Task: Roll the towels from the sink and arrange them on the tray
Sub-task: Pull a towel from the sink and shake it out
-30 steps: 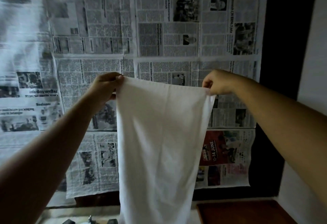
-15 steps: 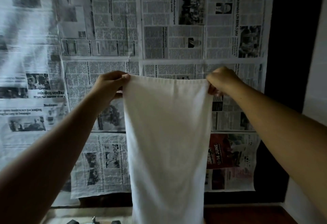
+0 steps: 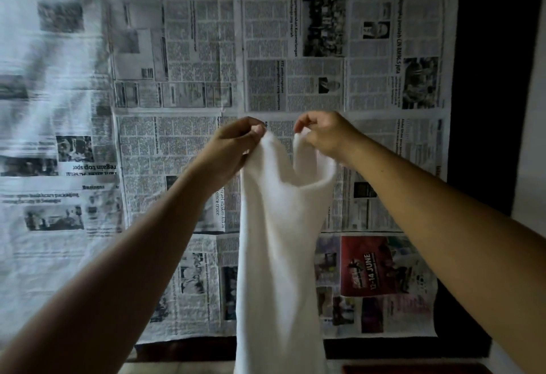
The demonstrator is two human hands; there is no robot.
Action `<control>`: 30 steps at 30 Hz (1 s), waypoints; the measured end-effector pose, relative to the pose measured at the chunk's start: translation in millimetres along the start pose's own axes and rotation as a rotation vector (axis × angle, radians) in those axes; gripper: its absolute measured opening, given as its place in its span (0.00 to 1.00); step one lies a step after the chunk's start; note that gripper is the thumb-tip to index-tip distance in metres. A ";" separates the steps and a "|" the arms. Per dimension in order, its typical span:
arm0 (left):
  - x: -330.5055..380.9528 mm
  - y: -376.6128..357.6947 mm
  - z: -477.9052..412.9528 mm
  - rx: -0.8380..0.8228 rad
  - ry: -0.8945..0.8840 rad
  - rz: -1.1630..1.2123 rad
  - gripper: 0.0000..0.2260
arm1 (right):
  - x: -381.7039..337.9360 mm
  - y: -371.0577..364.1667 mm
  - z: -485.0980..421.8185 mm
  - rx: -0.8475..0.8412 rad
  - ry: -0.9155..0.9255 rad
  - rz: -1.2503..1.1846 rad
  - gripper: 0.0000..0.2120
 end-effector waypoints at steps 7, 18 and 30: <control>-4.7 -19.8 5.3 -0.142 0.044 -0.013 0.08 | -13.3 -15.5 -0.7 -0.044 0.104 -0.046 0.10; -11.6 -0.8 8.0 0.076 -0.017 -0.208 0.06 | -2.2 -32.9 33.6 -0.378 0.019 0.659 0.06; -15.8 31.4 16.0 0.236 -0.027 -0.577 0.06 | 12.6 19.1 31.4 -0.485 -0.040 0.071 0.06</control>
Point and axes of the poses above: each hand's wrist, its own z-axis away from the middle knuckle, its own y-axis out of the back of the hand, x = y × z, the point moved 6 cm from there along -z, towards the middle knuckle, and after that the axes turned 2 degrees about -z, right-handed, at the moved point
